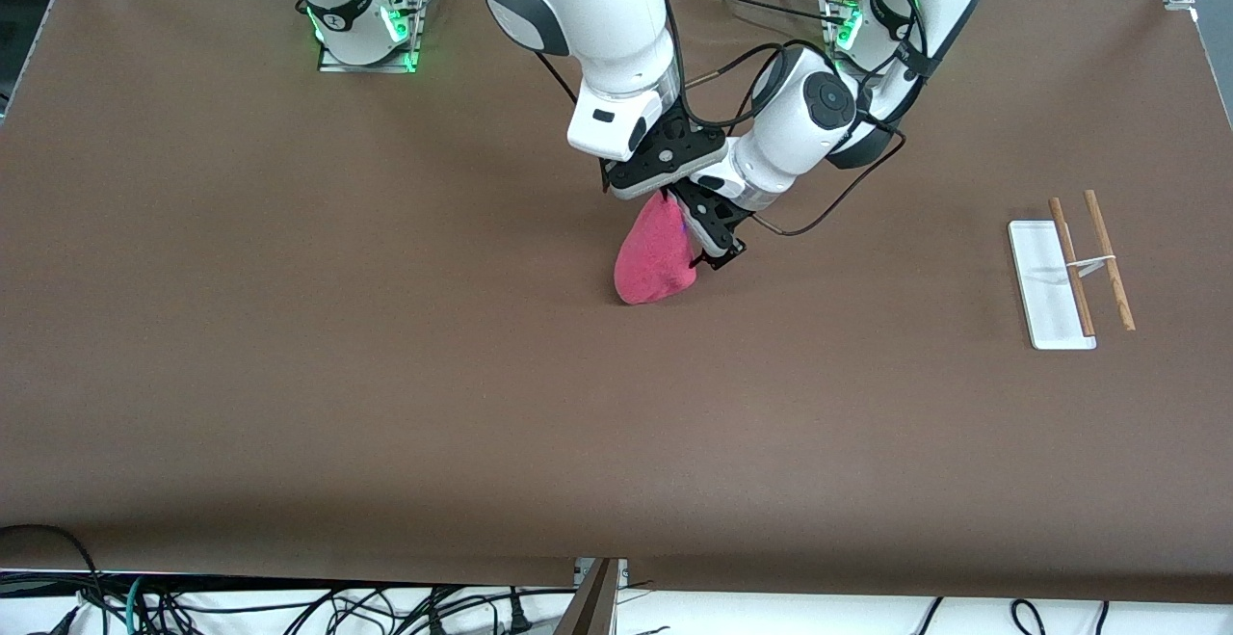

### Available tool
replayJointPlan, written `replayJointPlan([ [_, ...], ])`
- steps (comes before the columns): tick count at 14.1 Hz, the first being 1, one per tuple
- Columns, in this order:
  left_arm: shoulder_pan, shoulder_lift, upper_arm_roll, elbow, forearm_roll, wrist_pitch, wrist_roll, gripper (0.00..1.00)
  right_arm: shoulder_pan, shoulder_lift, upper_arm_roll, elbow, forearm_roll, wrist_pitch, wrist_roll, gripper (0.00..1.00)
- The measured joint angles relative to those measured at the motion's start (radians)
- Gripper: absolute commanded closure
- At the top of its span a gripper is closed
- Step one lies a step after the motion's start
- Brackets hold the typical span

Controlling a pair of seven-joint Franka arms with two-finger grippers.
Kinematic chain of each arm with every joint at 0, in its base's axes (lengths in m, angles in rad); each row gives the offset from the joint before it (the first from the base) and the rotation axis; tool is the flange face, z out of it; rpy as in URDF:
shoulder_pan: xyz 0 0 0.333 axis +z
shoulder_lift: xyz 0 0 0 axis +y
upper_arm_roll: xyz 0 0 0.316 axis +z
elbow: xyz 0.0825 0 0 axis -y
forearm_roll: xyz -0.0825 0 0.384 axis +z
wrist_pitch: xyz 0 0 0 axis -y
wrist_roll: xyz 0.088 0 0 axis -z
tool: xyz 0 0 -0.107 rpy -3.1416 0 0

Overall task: Pass towel and hang on rack
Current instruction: 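Hold the towel with the right gripper while the left gripper approaches it, then grasp the towel with the left gripper beside the right gripper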

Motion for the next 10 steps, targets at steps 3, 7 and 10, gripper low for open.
replayJointPlan([
  [3,0.0,0.0,0.001,0.001,0.0,0.0,0.007,1.0,0.0,0.0,0.0,0.0,0.0,0.001,0.0,1.0],
  [7,0.001,-0.001,0.005,0.006,0.0,0.0,0.026,1.0,0.0,0.0,0.0,0.001,0.0,0.007,0.0,1.0],
  [10,0.013,-0.011,0.013,0.01,0.0,-0.004,0.035,1.0,0.001,-0.001,0.001,0.002,0.0,0.012,0.0,1.0],
])
